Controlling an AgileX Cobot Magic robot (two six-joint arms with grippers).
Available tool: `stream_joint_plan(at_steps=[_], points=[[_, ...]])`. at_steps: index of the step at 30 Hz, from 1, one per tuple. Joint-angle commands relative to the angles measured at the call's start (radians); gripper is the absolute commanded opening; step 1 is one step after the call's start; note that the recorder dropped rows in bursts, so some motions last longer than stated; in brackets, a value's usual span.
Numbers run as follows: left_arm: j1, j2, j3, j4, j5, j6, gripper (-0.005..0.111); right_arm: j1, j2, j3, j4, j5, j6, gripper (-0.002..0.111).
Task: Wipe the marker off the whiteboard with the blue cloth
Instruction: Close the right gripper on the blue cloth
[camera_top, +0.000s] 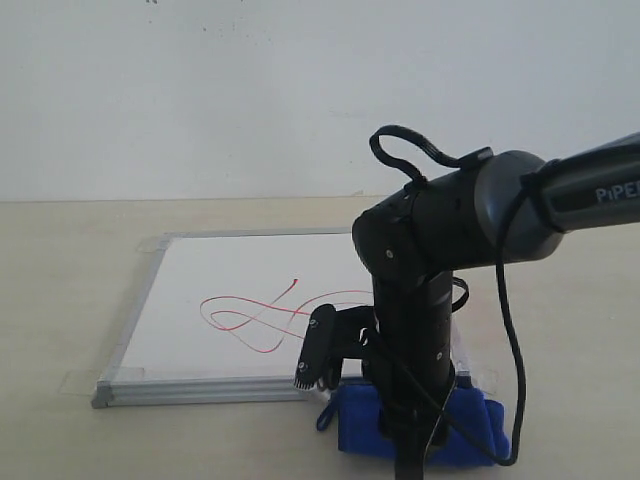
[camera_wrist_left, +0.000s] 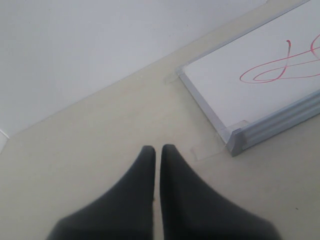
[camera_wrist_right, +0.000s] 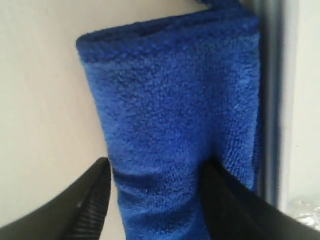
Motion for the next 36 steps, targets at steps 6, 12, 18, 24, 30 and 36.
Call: stream_joint_plan(at_steps=[6,12,18,24,30,36], points=[[-0.002,-0.003,0.003,-0.002,-0.003,0.005,0.004,0.000,0.016,-0.006,-0.032,-0.062,0.035,0.053],[-0.002,-0.003,0.003,-0.002,-0.003,0.005,0.004,0.000,0.034,-0.006,-0.036,-0.060,0.059,0.052],[-0.002,-0.003,0.003,-0.002,-0.003,0.005,0.004,0.000,0.035,-0.006,-0.038,-0.060,0.062,0.028],[-0.002,-0.003,0.003,-0.002,-0.003,0.005,0.004,0.000,0.035,-0.006,-0.040,-0.048,0.064,0.000],[-0.002,-0.003,0.003,-0.002,-0.003,0.005,0.004,0.000,-0.007,-0.006,-0.040,0.031,0.024,0.000],[-0.002,-0.003,0.003,-0.002,-0.003,0.005,0.004,0.000,-0.185,-0.006,-0.040,0.026,0.024,0.000]])
